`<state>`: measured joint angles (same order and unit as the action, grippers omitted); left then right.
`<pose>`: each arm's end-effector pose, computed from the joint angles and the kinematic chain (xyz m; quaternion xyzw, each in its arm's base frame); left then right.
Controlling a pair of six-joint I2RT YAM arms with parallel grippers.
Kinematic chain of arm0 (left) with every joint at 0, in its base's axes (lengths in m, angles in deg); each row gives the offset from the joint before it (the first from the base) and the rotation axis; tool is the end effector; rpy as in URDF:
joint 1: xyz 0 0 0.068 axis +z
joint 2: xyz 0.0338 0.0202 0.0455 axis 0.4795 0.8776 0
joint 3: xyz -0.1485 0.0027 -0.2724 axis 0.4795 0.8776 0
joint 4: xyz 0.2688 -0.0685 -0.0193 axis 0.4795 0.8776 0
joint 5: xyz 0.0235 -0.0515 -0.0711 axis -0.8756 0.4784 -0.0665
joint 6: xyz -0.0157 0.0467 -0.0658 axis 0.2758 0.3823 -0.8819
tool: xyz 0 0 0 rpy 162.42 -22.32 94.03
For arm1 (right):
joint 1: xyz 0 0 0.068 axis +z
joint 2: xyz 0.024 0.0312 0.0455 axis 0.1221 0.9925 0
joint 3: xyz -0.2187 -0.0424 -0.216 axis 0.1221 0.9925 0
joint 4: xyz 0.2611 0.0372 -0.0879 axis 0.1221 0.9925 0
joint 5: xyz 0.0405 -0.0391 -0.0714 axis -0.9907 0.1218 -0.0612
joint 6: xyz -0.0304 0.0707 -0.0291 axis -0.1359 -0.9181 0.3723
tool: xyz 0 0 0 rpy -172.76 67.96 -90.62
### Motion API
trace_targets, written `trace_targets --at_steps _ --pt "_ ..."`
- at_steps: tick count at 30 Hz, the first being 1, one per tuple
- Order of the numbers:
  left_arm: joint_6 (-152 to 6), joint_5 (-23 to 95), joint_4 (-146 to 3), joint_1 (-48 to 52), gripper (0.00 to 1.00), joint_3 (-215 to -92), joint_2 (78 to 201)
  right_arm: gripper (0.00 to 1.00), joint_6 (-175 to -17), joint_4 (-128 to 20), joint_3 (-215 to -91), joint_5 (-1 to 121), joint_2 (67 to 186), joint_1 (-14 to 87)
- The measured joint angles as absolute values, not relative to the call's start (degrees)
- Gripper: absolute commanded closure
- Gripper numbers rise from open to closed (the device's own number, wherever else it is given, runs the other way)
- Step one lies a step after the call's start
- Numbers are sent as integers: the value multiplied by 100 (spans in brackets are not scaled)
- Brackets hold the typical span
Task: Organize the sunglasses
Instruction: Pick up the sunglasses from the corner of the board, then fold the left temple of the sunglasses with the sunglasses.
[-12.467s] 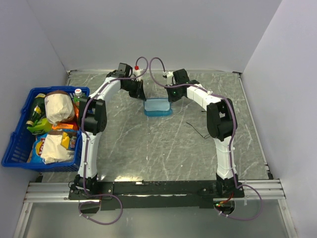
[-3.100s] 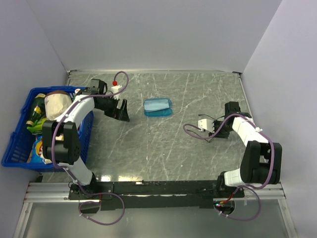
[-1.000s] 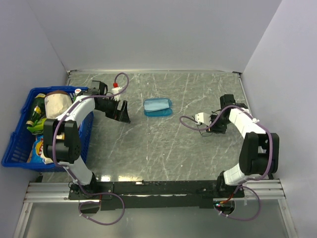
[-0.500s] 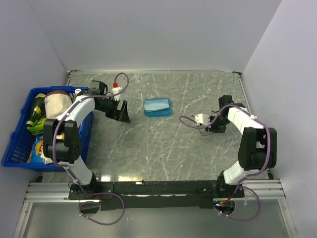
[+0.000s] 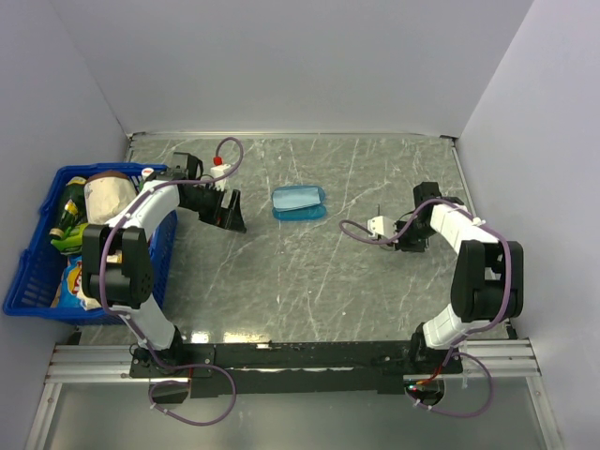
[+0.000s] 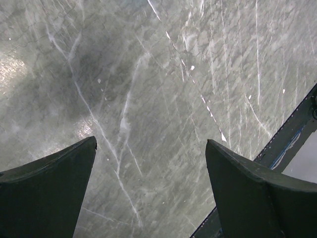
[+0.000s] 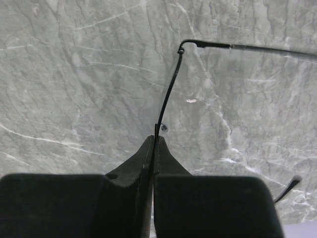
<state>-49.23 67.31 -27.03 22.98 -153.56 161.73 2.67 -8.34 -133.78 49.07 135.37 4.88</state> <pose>0.3663 -0.0821 0.2369 0.2115 0.9009 -0.3190 0.2045 0.2970 0.0124 0.1817 -0.7031 0.6861 0.0479 0.1806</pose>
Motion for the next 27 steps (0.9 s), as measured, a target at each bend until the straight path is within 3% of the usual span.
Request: trace_targets --at_steps 6,18,27 --pt "-4923 6753 -2701 2300 3 -15356 16241 100 182 -744 -13374 4844 13323 680" --pt "-4945 6597 -2668 2276 4 -15600 16215 100 -568 -738 -13153 4684 11721 2731" --pt "-4940 6027 -2122 1511 4 -17401 16226 100 -1130 -762 -13302 4601 11227 3605"
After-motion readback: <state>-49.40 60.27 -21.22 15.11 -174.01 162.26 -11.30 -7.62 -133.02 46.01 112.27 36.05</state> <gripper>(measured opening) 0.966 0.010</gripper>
